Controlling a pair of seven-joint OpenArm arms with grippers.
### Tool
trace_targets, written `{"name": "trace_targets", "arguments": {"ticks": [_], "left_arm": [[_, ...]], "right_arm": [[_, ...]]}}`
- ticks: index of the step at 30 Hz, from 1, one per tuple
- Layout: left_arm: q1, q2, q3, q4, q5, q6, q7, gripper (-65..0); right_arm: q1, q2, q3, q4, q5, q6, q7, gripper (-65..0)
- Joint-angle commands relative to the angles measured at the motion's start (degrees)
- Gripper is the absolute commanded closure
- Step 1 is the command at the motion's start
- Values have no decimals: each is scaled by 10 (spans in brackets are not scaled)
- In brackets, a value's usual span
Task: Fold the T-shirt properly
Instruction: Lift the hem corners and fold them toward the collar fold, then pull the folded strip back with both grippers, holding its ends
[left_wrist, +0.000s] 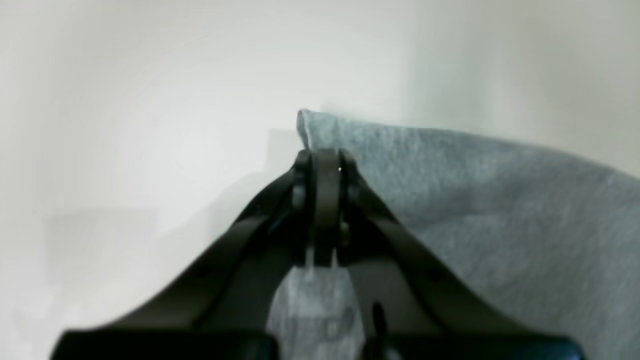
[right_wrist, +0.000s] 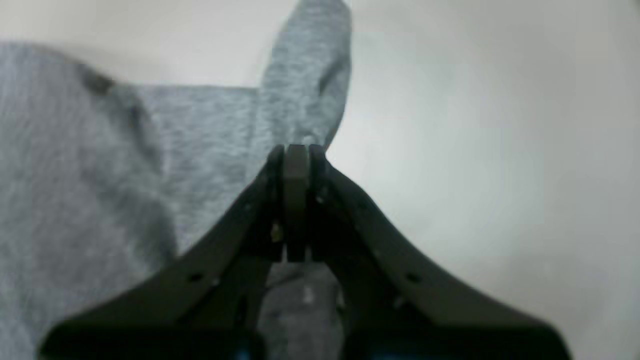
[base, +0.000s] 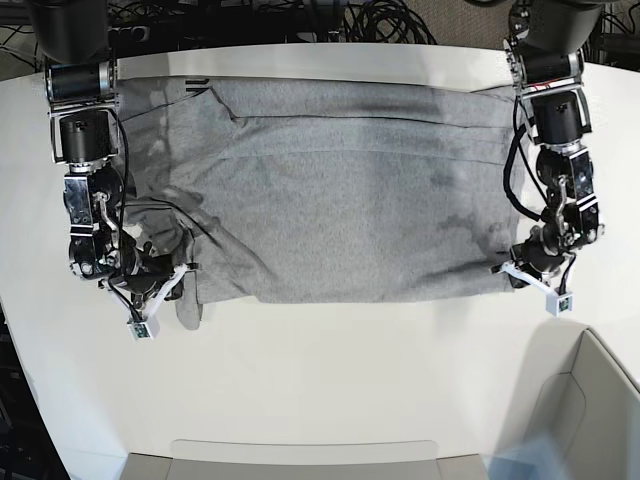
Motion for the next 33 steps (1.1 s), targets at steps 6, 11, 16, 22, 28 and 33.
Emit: {"name": "trace_targets", "arguments": {"ticks": [6,11,16,22,28,33], "left_arm": [[21,-3,-76,75,-7,-5,30,0],[47,-4,-85,122,-7,-6,72,0],[85,-3,-86,163,-7,-6,78,0],[145,-5,-87,248,-7,-6,90,0],[189,-3,-88,321,-7,-6,131,0],[218,-5,-88,362,-7,-6,135,0]], "right_arm": [[-4,19,4,96,5,0,-45,0],[-27,27,4,161,6,0,-94,0],[-71,24,53,236,5,0,-131,0],[-117,23,110,318,5,1,-176,0],[-173,43,114,370,5,1,-176,0],[-213,41,174,412,8,1,-176,0]]}}
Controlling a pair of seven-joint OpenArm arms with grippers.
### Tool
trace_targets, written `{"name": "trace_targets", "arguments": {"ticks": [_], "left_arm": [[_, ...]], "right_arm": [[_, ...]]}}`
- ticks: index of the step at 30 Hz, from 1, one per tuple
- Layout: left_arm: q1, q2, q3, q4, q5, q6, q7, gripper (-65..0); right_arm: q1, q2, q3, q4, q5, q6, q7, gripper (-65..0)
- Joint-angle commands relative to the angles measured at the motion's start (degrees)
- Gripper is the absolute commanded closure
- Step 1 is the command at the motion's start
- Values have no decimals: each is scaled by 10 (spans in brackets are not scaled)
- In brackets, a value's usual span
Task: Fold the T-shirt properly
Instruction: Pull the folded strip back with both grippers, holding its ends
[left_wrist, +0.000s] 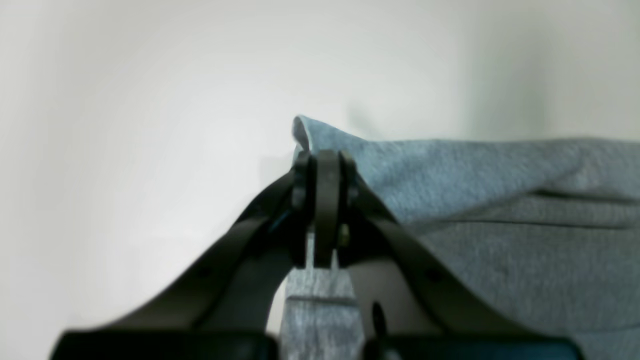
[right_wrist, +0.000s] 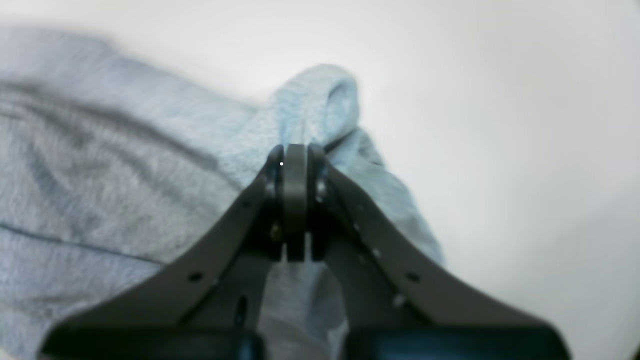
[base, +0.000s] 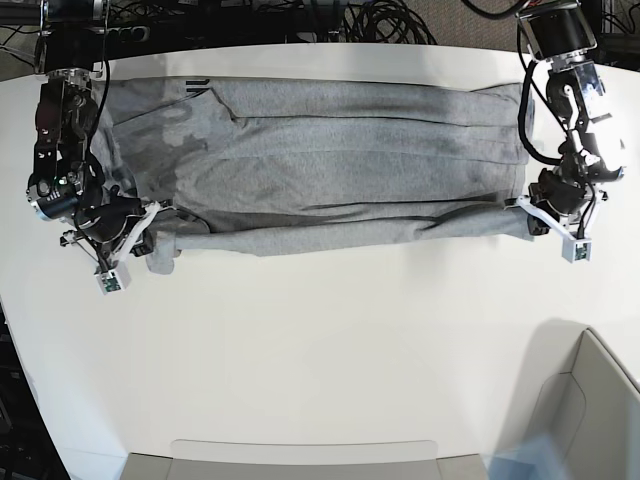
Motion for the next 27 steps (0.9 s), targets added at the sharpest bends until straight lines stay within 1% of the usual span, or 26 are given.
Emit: {"name": "trace_targets", "arguments": {"ticks": [1,7,10,18,19,20,22,23,24,27], "left_arm": [[0,-11,-3,23,-2,0,-9,0],[21,-11,-3,80,-2,0,40,0],[31,-10,-3,102,-2,0,58,0],[85,-11,-4,116,-2,-1,63,0],[91,-12,-4,119,-2,-1,63,0],[97,-12,-5,124,-2,-1,61,0],[111,-10,-24,136,-2,-1,62,0],[116,-9,-35,141,-2,-1,63,0],[118,-9,-41,145,-2,-1,63,0],[131,-10,-48,146,-2,-1,64,0]], "right_arm": [[5,8,14,19,2,0,11,0],[-31,11,54,56,2,1,11,0],[-58,24,61,81,3,1,11,0],[-115,27,105,115,3,3,11,0],[-121,27,111,117,3,10,11,0],[-127,27,120,119,3,24,11,0],[-135,26,141,120,3,54,11,0],[-139,26,150,120,3,64,10,0],[-144,26,158,120,3,72,7,0],[-151,26,176,125,3,78,-25,0]]}}
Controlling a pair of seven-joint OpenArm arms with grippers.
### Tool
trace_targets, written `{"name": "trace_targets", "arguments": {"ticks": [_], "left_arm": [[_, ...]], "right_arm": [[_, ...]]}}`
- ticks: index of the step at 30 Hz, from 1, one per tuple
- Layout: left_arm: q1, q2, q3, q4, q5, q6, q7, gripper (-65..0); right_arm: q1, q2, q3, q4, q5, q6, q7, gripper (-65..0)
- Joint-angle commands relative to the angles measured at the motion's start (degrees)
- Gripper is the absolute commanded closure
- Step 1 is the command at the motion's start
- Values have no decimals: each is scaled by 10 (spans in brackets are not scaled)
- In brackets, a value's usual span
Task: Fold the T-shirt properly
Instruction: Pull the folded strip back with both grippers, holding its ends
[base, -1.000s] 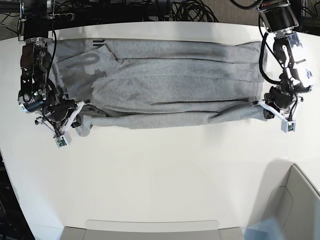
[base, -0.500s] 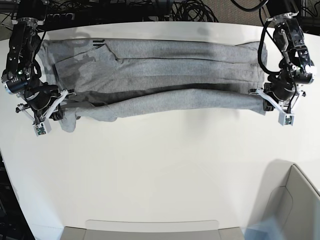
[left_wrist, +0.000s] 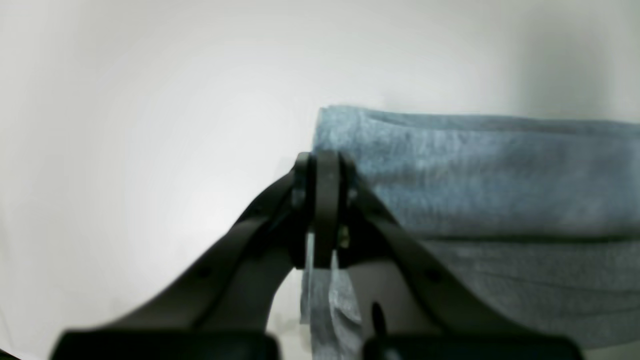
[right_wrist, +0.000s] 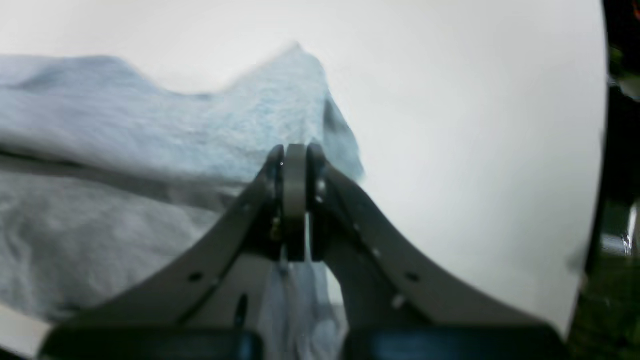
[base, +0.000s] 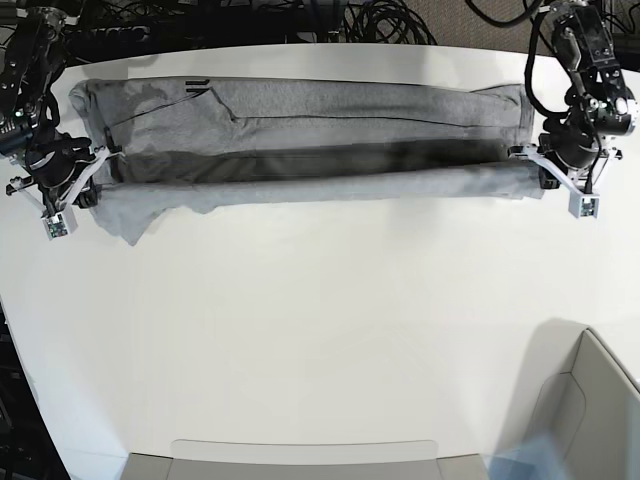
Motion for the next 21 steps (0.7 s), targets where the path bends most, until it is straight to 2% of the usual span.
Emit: {"name": "trace_targets", "arguments": {"ticks": [1,10,15,16,19,21], "left_arm": [[7,-7,-5,9,-2,-1,-6,0],[53,-5,-1,8,-2,-1,-13,0],[55,-7,-2,8,-2,-1,-7,0],[56,-7,-2,8,-2,-1,-7,-19],[63,-7,-1,10,-2,-1,-9,-146],[74,-8,-1,11,-3,-1,-13,-171]], "right_arm": [[4,10,10,15,0,6,4,0],[-65,6,13,30,0,6,-1,0],[-76,1,9,29,0,6,-4,0],[-76,0,9,29,0,6,-4,-4],[-83,2,9,30,0,6,-1,-117],[-83,3,9,30,0,6,-1,-180]]}}
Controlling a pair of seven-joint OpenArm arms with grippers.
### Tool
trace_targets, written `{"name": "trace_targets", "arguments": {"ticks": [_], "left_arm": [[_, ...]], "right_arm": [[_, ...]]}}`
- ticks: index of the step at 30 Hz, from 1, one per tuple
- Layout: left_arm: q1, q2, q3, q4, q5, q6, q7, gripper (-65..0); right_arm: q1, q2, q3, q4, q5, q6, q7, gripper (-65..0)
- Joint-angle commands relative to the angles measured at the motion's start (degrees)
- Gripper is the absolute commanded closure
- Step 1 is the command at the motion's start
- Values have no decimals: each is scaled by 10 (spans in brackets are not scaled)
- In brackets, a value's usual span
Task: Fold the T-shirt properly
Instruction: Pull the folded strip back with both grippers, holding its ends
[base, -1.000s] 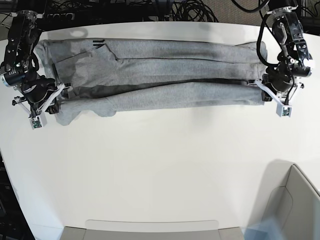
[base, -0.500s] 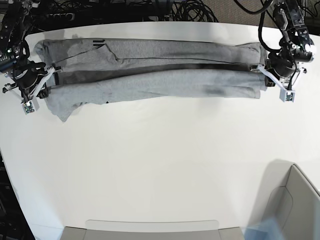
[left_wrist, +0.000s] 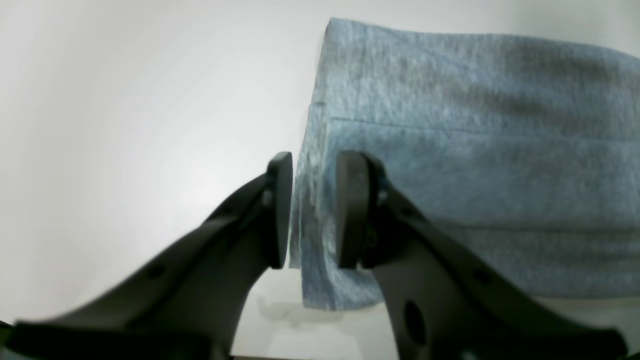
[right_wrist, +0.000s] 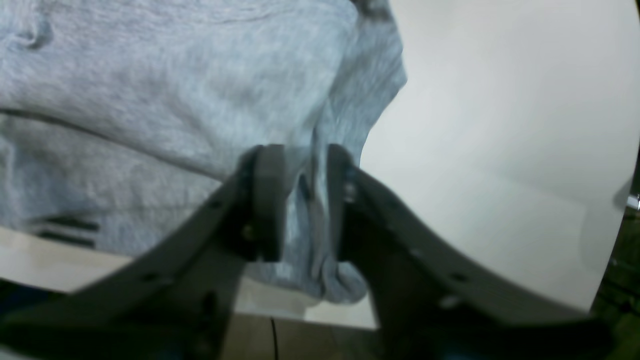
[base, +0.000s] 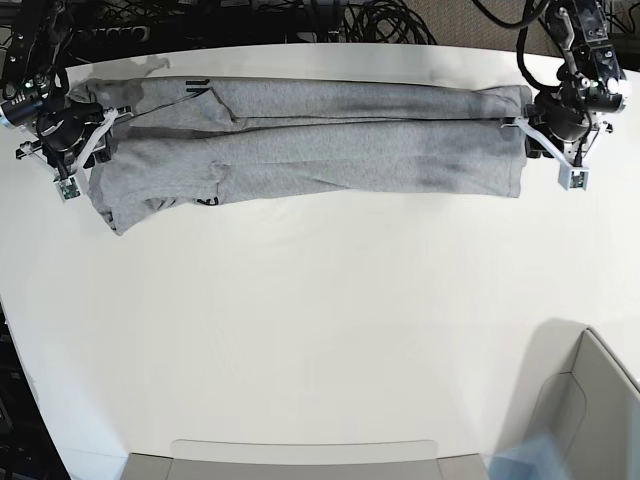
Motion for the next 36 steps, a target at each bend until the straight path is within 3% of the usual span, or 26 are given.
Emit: {"name": "trace_targets", "arguments": {"ticks": [1,7,14,19,22,27,33,36], "left_arm": [[2,-8,-2,11,-3,1,-6,-168],[0,-41,-2,-8,-93,1,-7,-170],[-46,-95,-2,-146,-188,1,-8,-170],[-46,-115,-2,-167,-234,1,-8,-170],[-42,-115,-2,-169,-240,-1,-8,-170],[-42,-113,-2,-169,-241,-71,-4,-170],[-33,-111,18,-187,-239,-73,-11,-169],[-33,-111,46,-225,-239,-73,-40,-169]], "right_arm": [[5,12,5,9,2,4,10,-200],[8,11,4,8,3,4,10,-225],[9,13,3,7,3,4,10,-225],[9,14,3,7,3,4,10,-225],[9,14,3,7,3,4,10,-225],[12,14,3,7,3,4,10,-225],[12,13,3,7,3,4,10,-225],[12,13,3,7,3,4,10,-225]]}}
